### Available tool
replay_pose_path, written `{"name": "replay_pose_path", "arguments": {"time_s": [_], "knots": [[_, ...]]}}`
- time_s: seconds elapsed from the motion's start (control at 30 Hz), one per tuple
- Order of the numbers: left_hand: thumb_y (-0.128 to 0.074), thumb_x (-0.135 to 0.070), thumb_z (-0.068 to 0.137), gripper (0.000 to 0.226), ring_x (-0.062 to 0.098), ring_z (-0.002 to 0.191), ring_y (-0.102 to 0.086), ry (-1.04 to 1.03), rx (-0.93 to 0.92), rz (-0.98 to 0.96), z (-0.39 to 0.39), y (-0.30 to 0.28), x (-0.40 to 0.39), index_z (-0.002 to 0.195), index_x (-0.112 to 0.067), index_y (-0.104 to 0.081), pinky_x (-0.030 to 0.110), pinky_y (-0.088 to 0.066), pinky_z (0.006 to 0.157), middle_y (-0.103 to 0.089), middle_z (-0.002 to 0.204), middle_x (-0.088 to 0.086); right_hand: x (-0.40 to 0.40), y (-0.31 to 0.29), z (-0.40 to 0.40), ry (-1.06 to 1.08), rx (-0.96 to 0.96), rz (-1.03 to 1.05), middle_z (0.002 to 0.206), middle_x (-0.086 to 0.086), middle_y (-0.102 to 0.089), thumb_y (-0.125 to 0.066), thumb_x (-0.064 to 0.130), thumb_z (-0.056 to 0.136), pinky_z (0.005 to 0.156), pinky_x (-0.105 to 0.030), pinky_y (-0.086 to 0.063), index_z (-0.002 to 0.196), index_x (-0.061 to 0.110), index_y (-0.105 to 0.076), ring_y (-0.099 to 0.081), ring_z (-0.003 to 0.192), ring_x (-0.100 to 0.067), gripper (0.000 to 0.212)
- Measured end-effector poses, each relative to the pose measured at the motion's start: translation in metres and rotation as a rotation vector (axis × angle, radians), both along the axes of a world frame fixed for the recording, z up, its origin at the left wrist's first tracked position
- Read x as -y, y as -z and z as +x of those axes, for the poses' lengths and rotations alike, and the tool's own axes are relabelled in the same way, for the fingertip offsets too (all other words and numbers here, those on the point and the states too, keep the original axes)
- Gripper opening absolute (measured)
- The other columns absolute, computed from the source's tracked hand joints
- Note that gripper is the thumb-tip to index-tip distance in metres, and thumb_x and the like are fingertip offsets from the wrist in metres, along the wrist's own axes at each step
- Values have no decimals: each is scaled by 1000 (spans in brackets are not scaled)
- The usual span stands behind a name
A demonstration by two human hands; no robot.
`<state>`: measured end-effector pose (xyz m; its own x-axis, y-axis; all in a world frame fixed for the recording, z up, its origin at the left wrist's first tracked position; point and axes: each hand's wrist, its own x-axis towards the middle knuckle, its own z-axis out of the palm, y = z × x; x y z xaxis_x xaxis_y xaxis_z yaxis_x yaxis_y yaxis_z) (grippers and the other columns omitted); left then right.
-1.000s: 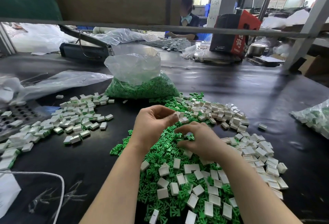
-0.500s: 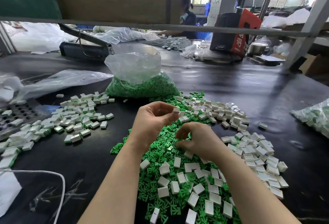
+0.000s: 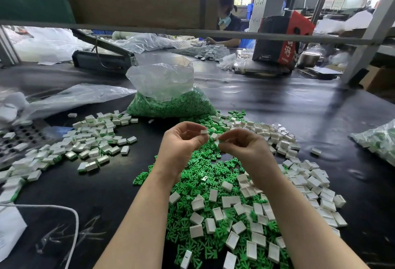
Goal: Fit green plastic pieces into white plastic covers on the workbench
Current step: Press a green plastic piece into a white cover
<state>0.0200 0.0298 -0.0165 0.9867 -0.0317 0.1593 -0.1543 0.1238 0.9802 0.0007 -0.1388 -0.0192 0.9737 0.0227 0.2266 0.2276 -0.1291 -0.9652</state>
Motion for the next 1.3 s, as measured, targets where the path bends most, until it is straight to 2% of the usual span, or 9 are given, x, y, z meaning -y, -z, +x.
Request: {"name": "replay_pose_path", "arguments": {"time_s": [0.1, 0.2, 0.33, 0.43, 0.6, 0.7, 0.83, 0.93, 1.3], "knots": [[-76, -5, 80, 13, 2, 63, -56, -57, -22, 16, 2, 1, 0, 81, -18, -71, 9, -43, 55, -64, 79, 4, 0, -1, 0, 16, 8, 140, 86, -6, -74, -76, 5, 74, 77, -28, -56, 85, 11, -72, -66, 80, -21, 13], [-73, -6, 82, 12, 4, 62, -56, -72, -33, 15, 3, 1, 1, 81, -16, -66, 13, -44, 54, -64, 76, 1, -1, -2, 0, -3, -21, 265, 80, -2, -70, -76, 19, 68, 73, -23, -50, 83, 15, -73, -62, 75, -12, 16], [-71, -5, 83, 13, 12, 66, -62, -39, -73, -7, 2, 0, 5, 83, -12, -59, 22, -48, 60, -65, 75, 2, -1, 0, 3, -24, -79, 344, 79, -2, -72, -72, 15, 77, 70, -28, -43, 79, 20, -75, -55, 79, -22, 5], [-72, -4, 82, 15, 13, 70, -62, -19, -104, -57, 0, -1, 6, 83, -12, -59, 25, -48, 65, -68, 80, 4, -2, 0, 4, -12, -94, 355, 77, -2, -72, -69, 8, 83, 59, -21, -41, 83, 17, -71, -54, 72, -15, 9], [-77, -11, 69, 23, 10, 68, -68, 66, -149, -240, -3, -6, 7, 87, -11, -64, 20, -54, 61, -72, 74, -2, -3, 1, 5, -9, -53, 375, 76, 1, -68, -71, 11, 79, 63, -24, -41, 89, 12, -68, -52, 73, -16, 10], [-78, -16, 63, 35, 12, 69, -71, 116, -173, -291, -5, -6, 6, 95, -10, -68, 19, -54, 59, -75, 78, 3, -5, 2, 5, 18, -28, 401, 82, -5, -66, -72, 14, 76, 67, -28, -42, 94, 10, -70, -51, 76, -22, 19], [-79, -18, 61, 33, 15, 71, -73, 127, -174, -252, -6, -5, 7, 91, -8, -69, 19, -54, 58, -75, 77, 6, -7, 1, 5, 54, 34, 356, 74, 0, -65, -73, 13, 78, 60, -22, -43, 93, 6, -70, -51, 60, -7, 16], [-79, -19, 60, 33, 16, 71, -73, 129, -146, -219, -5, -4, 7, 88, -7, -69, 20, -55, 58, -75, 77, 8, -6, 2, 7, 74, 78, 343, 70, 6, -65, -71, 8, 83, 58, -17, -45, 93, 5, -70, -54, 59, -2, 10], [-82, -19, 62, 26, 19, 69, -73, 121, -65, -118, -5, -3, 8, 82, -8, -71, 21, -55, 59, -74, 75, 10, -6, 0, 6, 122, 166, 249, 73, 3, -69, -73, 4, 82, 62, -14, -49, 89, 3, -69, -63, 66, -4, 7]]}}
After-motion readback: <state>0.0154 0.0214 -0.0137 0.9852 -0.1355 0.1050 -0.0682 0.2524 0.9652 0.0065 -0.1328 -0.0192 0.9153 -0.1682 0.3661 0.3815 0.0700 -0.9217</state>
